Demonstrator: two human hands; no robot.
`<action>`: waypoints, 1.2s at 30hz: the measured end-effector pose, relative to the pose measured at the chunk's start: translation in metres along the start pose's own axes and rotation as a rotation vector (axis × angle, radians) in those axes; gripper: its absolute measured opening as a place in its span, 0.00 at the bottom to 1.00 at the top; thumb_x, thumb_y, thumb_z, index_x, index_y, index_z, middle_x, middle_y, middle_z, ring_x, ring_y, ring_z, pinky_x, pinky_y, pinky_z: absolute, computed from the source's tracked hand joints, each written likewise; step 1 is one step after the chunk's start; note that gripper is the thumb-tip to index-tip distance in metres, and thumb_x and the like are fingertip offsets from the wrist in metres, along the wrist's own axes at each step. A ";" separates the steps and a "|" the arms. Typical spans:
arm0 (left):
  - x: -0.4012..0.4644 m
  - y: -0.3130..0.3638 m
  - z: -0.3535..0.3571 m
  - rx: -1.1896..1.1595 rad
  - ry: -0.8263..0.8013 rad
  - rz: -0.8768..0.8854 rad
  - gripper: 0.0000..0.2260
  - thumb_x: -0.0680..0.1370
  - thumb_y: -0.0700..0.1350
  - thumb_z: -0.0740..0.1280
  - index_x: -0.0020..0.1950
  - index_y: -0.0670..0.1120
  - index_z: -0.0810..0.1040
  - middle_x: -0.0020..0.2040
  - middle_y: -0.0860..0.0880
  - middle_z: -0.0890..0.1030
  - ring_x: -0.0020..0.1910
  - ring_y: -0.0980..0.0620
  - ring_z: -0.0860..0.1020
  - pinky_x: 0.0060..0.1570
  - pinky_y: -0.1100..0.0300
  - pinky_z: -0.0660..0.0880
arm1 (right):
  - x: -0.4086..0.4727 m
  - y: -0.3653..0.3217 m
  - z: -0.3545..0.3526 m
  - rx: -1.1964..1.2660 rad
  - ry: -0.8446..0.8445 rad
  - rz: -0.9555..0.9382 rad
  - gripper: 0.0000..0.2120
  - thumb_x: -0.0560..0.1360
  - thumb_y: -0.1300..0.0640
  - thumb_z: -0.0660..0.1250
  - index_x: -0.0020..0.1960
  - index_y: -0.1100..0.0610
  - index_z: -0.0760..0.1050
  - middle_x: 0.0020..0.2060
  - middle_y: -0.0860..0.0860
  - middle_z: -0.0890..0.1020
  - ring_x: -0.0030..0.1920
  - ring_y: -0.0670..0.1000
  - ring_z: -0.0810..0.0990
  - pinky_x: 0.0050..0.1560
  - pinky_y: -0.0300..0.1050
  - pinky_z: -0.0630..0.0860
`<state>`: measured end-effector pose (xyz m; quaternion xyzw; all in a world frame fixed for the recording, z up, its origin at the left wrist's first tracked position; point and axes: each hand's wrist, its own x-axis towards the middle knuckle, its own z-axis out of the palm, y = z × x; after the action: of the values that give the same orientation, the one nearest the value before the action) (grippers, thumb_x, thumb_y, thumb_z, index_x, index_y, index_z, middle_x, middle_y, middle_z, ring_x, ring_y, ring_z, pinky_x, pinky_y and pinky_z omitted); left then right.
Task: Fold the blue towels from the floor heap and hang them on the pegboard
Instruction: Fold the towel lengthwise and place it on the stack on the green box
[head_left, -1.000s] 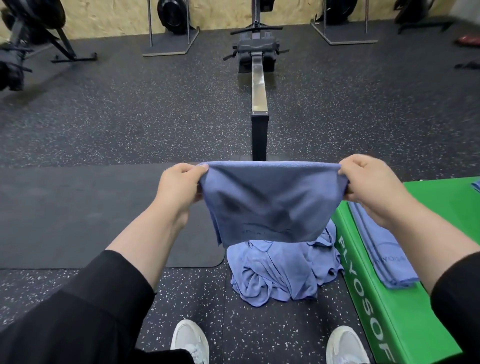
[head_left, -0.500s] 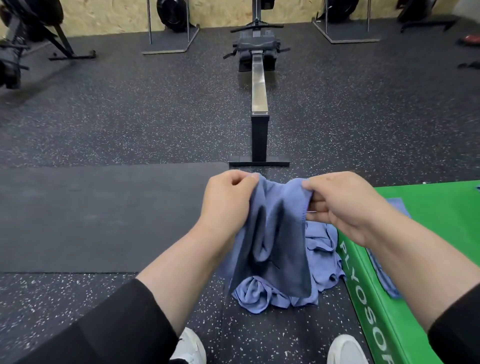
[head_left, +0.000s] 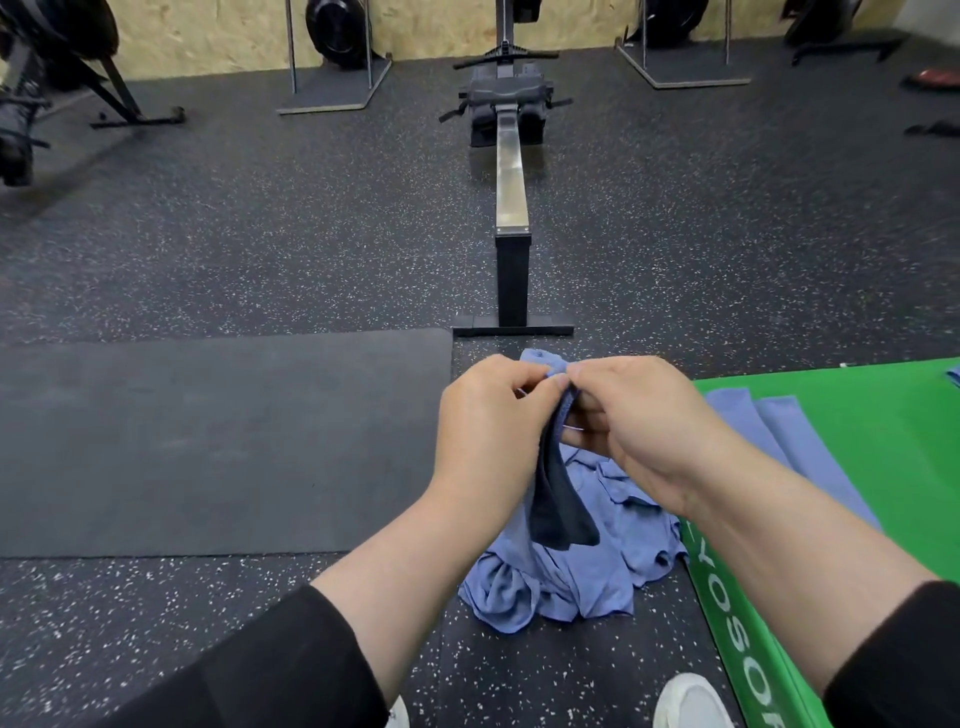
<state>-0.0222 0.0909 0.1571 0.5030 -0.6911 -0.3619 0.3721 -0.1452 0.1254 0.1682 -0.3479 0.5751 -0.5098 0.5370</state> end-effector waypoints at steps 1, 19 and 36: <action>-0.001 0.000 0.000 0.011 -0.010 0.021 0.06 0.78 0.47 0.72 0.44 0.49 0.87 0.43 0.52 0.82 0.45 0.55 0.80 0.51 0.54 0.75 | 0.000 0.001 -0.001 0.015 0.004 0.009 0.13 0.83 0.64 0.57 0.44 0.63 0.77 0.27 0.48 0.75 0.30 0.44 0.76 0.37 0.38 0.79; 0.017 -0.038 -0.044 0.434 -0.296 0.080 0.18 0.79 0.46 0.66 0.69 0.57 0.72 0.64 0.55 0.72 0.59 0.54 0.75 0.63 0.54 0.72 | 0.004 -0.007 -0.025 -0.826 -0.027 -0.263 0.09 0.79 0.58 0.64 0.45 0.50 0.81 0.26 0.42 0.74 0.28 0.41 0.67 0.34 0.45 0.66; 0.026 -0.053 -0.064 0.740 -0.396 0.107 0.16 0.79 0.59 0.64 0.43 0.50 0.83 0.55 0.56 0.78 0.52 0.50 0.78 0.54 0.51 0.76 | 0.009 -0.010 -0.048 -0.852 -0.101 -0.237 0.08 0.78 0.51 0.64 0.50 0.43 0.82 0.44 0.58 0.84 0.40 0.50 0.75 0.54 0.61 0.77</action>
<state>0.0512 0.0459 0.1448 0.4870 -0.8576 -0.1594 0.0449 -0.1946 0.1247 0.1710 -0.6262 0.6630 -0.2676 0.3108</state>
